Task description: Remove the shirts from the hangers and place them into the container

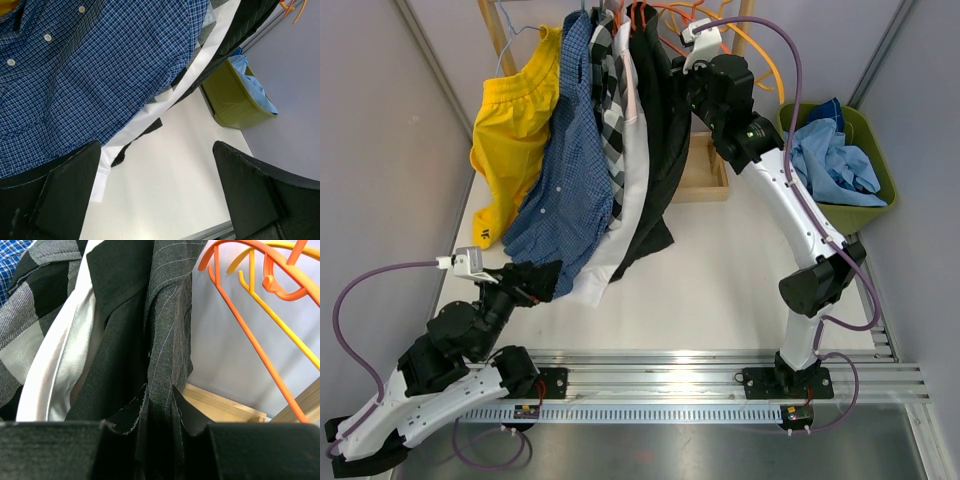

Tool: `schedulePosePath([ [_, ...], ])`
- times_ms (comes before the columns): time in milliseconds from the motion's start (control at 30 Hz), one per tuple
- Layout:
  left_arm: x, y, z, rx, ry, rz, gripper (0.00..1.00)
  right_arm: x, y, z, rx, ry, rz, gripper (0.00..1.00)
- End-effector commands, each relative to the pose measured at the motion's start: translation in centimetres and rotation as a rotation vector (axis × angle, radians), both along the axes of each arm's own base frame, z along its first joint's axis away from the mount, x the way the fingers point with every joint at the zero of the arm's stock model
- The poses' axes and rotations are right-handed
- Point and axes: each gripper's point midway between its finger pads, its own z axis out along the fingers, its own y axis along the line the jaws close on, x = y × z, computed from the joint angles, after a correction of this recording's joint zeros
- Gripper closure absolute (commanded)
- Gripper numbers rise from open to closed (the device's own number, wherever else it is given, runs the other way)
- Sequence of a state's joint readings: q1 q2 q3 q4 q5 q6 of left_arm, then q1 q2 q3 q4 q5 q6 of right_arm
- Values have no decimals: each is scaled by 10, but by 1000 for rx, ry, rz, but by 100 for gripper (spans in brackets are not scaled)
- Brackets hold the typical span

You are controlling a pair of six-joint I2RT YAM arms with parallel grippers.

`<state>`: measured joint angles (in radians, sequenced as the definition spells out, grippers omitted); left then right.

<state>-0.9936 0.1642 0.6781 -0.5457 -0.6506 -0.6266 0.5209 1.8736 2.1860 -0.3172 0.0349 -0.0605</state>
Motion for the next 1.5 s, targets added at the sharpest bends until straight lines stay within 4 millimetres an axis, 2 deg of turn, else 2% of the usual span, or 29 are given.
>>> schedulePosePath([
  [0, 2, 2, 4, -16, -11, 16, 1, -17, 1, 47, 19, -116, 23, 100],
  [133, 2, 2, 4, -16, -11, 18, 1, -15, -9, 67, 5, -182, -28, 100],
  [233, 2, 2, 6, -16, -11, 15, 1, -13, -25, 102, 33, -286, -108, 100],
  [333, 2, 2, 7, -13, -8, 16, 1, -8, -32, 126, 70, -367, -165, 100],
  [433, 1, 3, 9, -17, -9, 18, 1, -12, -40, 157, 127, -447, -198, 100],
  [567, 1, 6, 9, -19, -6, 24, 1, -18, -48, 174, 180, -497, -223, 100],
  [633, 0, 6, 9, -20, -6, 26, 1, -20, -49, 175, 198, -520, -223, 100],
  [700, 0, 6, 9, -21, -8, 26, 1, -34, -57, 189, 223, -551, -223, 100],
  [933, 3, 0, 10, -12, -5, 15, 1, -62, -71, 207, 267, -598, -216, 100],
  [1067, 3, -2, 12, -11, -6, 12, 1, -69, -74, 215, 274, -603, -209, 100],
  [1100, 4, -2, 11, -9, -6, 13, 1, -68, -73, 212, 270, -597, -205, 100],
  [1233, 4, -2, 11, -9, -4, 13, 1, -98, -87, 232, 339, -683, -193, 100],
  [1300, 3, -3, 11, -11, -5, 10, 1, -103, -88, 231, 349, -694, -178, 100],
  [1333, 4, -3, 11, -9, -6, 10, 1, -114, -93, 239, 369, -720, -173, 100],
  [1400, 4, -4, 12, -8, -6, 9, 1, -118, -93, 237, 370, -711, -166, 100],
  [1467, 4, -4, 12, -9, -7, 7, 1, -130, -102, 240, 380, -716, -170, 100],
])
